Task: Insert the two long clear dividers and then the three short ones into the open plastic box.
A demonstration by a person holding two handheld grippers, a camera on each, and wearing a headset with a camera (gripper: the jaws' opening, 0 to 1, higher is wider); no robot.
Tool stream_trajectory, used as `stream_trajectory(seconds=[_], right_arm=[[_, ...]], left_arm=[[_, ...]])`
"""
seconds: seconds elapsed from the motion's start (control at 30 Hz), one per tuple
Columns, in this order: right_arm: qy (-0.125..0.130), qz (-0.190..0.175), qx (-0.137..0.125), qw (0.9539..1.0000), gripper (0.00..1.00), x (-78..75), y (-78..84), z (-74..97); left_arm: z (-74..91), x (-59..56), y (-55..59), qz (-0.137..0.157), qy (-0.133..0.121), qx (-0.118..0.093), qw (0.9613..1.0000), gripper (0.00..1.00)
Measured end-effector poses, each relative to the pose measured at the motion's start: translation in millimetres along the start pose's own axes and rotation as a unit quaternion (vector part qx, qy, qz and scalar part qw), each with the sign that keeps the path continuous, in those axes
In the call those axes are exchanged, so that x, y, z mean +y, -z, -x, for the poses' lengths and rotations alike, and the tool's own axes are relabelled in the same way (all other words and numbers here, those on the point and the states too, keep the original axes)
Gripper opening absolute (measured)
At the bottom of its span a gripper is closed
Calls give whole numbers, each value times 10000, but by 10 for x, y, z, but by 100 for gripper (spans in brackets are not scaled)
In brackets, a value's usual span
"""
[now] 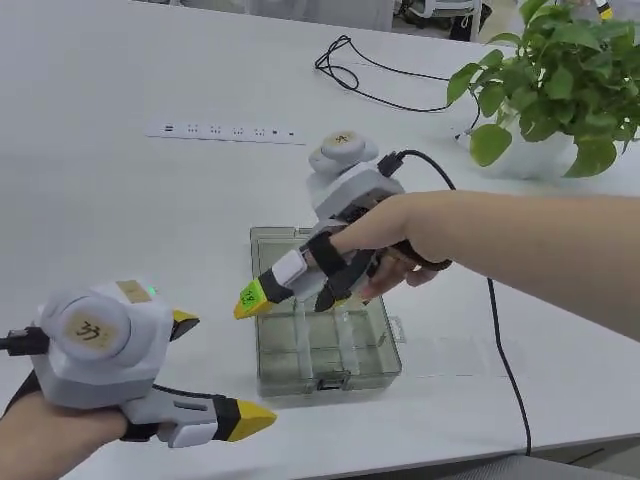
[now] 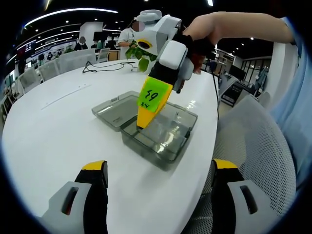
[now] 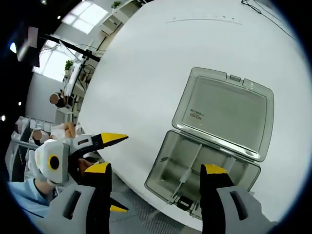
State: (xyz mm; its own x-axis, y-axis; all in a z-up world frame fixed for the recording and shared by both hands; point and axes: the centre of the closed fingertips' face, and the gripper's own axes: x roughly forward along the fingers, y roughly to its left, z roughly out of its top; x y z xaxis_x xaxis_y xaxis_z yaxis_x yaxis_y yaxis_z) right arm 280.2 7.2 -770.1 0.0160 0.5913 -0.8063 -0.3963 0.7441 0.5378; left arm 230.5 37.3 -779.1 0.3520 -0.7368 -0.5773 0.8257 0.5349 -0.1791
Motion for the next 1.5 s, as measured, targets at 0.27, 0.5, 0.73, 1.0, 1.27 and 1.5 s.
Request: stream_trajectory(seconds=[0.27, 0.5, 0.73, 1.0, 1.27, 1.5], right_arm=[[-634, 324, -985, 9926, 85, 183, -155, 240], [-542, 1194, -1619, 9781, 100, 134, -143, 411], [-633, 1467, -2247, 9613, 100, 97, -128, 551], [-566, 1977, -3008, 9313, 100, -73, -154, 791], [-349, 2286, -3431, 9104, 100, -293, 55, 1017], [-122, 2545, -3457, 9031, 100, -434, 279, 1102]], left_arm=[[7, -11, -15, -21, -25, 9, 10000, 89], [18, 26, -32, 7, -77, -7, 10000, 89], [6, 30, -30, 0, -96, 27, 10000, 88], [1, 44, -69, -7, -164, 13, 9999, 88], [-20, 32, -123, 80, -214, -96, 9997, 88], [-18, 25, -213, 152, -296, -326, 9989, 88]])
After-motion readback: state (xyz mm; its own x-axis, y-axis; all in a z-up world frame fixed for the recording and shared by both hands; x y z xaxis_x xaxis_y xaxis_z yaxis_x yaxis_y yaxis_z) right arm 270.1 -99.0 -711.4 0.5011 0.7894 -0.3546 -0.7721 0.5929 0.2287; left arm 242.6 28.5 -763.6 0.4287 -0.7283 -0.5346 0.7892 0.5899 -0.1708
